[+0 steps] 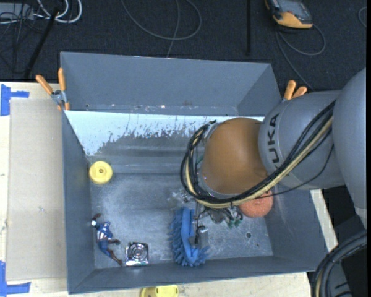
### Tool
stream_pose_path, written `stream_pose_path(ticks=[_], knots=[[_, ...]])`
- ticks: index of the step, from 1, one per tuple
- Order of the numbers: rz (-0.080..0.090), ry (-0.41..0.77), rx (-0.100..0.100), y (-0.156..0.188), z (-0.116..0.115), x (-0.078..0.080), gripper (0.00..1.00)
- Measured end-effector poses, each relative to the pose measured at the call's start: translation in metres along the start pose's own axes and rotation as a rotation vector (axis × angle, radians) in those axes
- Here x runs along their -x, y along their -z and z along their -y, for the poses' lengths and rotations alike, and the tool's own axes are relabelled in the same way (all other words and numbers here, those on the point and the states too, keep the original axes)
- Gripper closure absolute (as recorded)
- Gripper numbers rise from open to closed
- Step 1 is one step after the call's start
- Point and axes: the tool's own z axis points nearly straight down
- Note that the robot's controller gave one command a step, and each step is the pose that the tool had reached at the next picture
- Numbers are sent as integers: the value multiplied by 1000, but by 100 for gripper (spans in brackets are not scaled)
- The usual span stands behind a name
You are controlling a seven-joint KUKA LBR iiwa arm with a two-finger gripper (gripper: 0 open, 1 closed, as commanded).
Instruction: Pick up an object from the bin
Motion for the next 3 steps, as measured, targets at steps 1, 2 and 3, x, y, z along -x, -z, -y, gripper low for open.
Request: stream_pose_path(ticks=[1, 2, 3], knots=[[12, 66, -1, -8, 2, -32, 100], [12, 64, -1, -8, 2, -32, 100], [0, 56, 0, 131, 0, -17, 100]])
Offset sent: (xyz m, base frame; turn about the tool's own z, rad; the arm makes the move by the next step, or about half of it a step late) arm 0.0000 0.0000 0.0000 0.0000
